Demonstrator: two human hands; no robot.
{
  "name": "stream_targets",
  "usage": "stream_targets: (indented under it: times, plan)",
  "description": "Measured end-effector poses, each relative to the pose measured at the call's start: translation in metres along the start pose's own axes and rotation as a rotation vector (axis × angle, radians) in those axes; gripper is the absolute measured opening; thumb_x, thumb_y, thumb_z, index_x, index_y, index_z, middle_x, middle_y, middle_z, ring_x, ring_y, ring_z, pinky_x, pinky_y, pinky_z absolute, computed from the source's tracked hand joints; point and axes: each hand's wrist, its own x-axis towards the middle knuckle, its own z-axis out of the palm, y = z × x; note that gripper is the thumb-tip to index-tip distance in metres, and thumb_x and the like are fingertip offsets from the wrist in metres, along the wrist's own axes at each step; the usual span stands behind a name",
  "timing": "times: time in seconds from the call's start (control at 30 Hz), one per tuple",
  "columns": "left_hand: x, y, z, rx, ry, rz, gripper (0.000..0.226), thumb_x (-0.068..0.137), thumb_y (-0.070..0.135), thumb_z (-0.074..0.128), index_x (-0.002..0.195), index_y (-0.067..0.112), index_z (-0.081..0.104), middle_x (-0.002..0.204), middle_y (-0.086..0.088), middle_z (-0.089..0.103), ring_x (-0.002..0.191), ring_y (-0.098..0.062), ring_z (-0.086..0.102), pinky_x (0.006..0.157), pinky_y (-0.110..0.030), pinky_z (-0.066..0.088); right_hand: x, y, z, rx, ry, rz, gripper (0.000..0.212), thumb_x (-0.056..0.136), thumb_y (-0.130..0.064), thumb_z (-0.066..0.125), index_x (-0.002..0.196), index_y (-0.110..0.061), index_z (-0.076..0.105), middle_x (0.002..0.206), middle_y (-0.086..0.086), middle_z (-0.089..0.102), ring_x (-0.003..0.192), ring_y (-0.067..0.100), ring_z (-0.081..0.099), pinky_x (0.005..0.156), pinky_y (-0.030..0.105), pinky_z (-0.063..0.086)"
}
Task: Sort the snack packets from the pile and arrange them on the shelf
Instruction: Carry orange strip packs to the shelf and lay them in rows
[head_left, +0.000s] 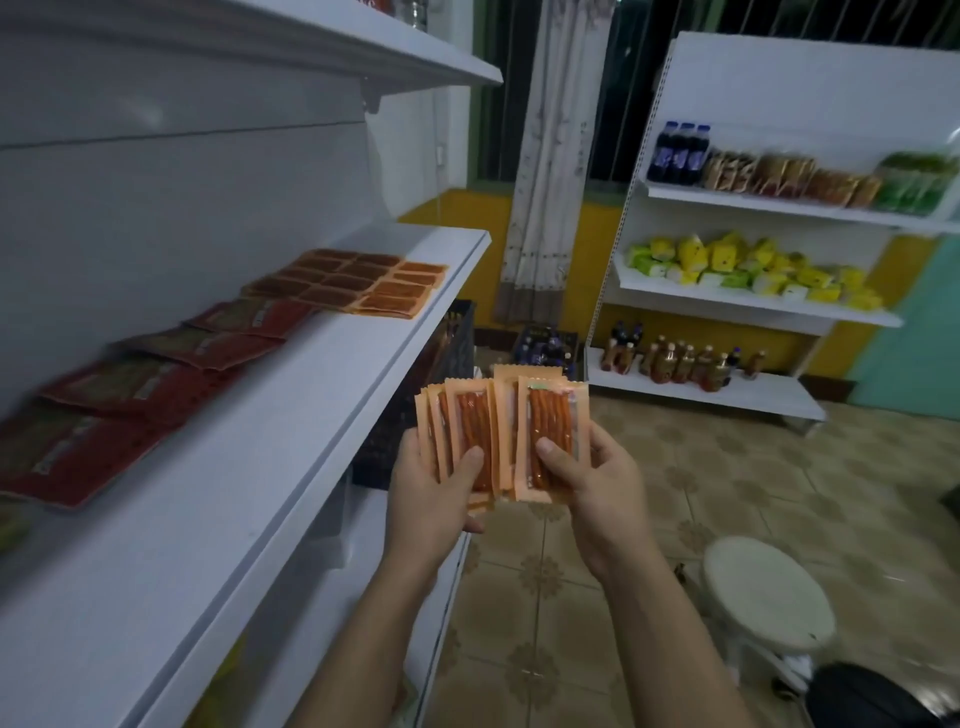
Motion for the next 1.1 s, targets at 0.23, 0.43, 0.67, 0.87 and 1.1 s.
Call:
stream_targets:
  times: [0.23,0.43,0.67,0.87,1.1]
  plan:
    - [0.058,-0.006,0.06,0.022,-0.011,0.006,0.032,0.092,0.021,0.067,0.12,0.023,0.052,0.106,0.001,0.068,0.084,-0.014,0.072,0.048,-0.029,0.055,0.076,0.007,-0.029,0.008,0.007,-0.004,0.023,0.088,-0.001,0.066,0.109,-0.01,0.067,0.1,0.006,0.075,0.093,0.021,0.073,0.075,0.031,0.059]
    - [0.11,-0.002,0.128,0.032,0.091,0.041,0.025,0.095,0.017,0.063,0.117,0.022,0.051,0.104,0.002,0.068,0.083,-0.011,0.071,0.049,-0.029,0.055,0.162,0.004,-0.057,-0.037,-0.09,-0.021,0.023,0.09,-0.006,0.066,0.112,-0.014,0.066,0.1,0.001,0.076,0.093,0.015,0.072,0.078,0.032,0.06]
    - [0.158,0.015,0.17,0.062,0.244,0.02,0.024,0.099,0.027,0.056,0.121,0.022,0.048,0.102,0.0,0.07,0.079,-0.013,0.072,0.051,-0.027,0.054,0.241,-0.006,-0.064,-0.017,-0.307,0.031,0.018,0.092,-0.009,0.064,0.11,-0.011,0.066,0.099,0.003,0.075,0.091,0.018,0.073,0.078,0.032,0.06]
    - [0.184,0.018,0.169,0.047,0.345,-0.007,0.041,0.094,0.045,0.055,0.125,0.02,0.047,0.1,-0.003,0.071,0.076,-0.014,0.073,0.053,-0.031,0.056,0.274,0.005,-0.038,-0.017,-0.439,0.059,0.018,0.092,-0.011,0.065,0.11,-0.012,0.065,0.098,0.002,0.075,0.091,0.018,0.072,0.082,0.038,0.059]
    - [0.232,0.007,0.143,-0.017,0.392,0.026,0.028,0.091,0.035,0.066,0.116,0.026,0.055,0.094,0.002,0.074,0.078,-0.015,0.074,0.054,-0.029,0.055,0.322,0.015,0.006,-0.074,-0.574,0.081,0.014,0.09,-0.014,0.069,0.103,-0.01,0.072,0.094,0.005,0.076,0.088,0.019,0.073,0.081,0.039,0.059]
